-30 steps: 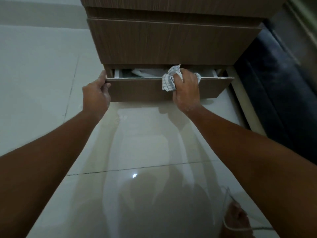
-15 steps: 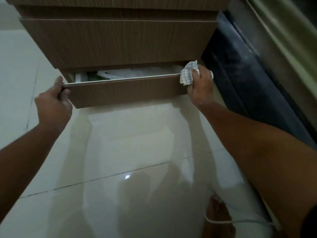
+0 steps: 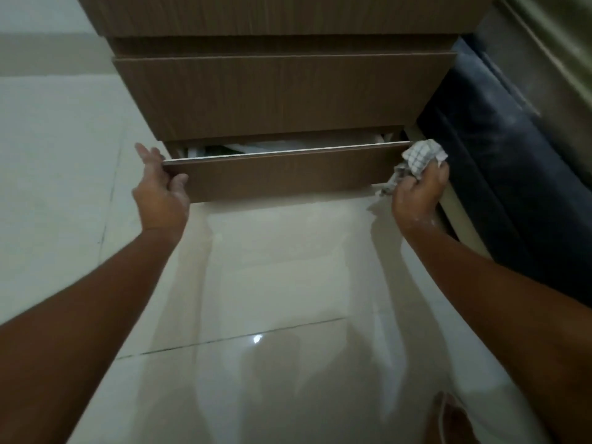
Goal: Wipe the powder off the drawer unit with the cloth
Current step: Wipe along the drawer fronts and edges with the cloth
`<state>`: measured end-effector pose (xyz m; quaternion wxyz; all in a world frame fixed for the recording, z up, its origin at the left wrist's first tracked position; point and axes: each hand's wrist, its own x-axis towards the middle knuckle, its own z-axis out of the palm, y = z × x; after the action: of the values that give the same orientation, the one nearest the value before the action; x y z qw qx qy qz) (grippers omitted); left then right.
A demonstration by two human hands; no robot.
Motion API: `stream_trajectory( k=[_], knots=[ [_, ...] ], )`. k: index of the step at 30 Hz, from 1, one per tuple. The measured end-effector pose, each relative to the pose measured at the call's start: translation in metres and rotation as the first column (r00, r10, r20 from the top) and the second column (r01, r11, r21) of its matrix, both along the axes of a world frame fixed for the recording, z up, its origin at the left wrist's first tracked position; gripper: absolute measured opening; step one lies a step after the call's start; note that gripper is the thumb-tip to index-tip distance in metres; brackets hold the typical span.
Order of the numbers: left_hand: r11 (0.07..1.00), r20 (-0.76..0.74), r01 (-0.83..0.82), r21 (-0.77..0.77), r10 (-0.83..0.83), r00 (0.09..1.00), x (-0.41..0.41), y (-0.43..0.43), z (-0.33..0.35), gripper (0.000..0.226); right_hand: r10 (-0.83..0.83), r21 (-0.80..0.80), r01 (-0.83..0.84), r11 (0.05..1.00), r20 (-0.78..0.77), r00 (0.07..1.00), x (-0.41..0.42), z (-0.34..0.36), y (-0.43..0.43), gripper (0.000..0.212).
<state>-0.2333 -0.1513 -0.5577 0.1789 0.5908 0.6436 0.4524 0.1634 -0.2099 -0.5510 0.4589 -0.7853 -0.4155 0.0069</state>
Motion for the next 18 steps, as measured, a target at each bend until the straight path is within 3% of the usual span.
stream_trajectory(
  k=[4,9,14,18],
  knots=[
    [0.998,0.102,-0.038,-0.044,0.042,0.994,0.006,0.014,0.004,0.074,0.296,0.19,-0.322,0.928,0.153,0.943,-0.051,0.005,0.003,0.052],
    [0.999,-0.039,0.025,-0.037,-0.026,0.999,0.001,0.021,0.0,0.064,0.596,0.1,-0.661,0.743,0.348,0.723,-0.12,0.007,0.019,0.052],
    [0.979,-0.168,0.165,0.119,-0.144,0.975,-0.014,0.025,-0.021,0.069,0.579,0.186,-0.721,0.667,0.479,0.66,-0.184,0.0,0.055,0.048],
    [0.968,-0.231,0.231,0.103,-0.203,0.952,-0.02,0.029,-0.033,0.073,0.538,0.093,-0.722,0.686,0.603,0.589,-0.224,-0.043,0.08,0.047]
  ],
)
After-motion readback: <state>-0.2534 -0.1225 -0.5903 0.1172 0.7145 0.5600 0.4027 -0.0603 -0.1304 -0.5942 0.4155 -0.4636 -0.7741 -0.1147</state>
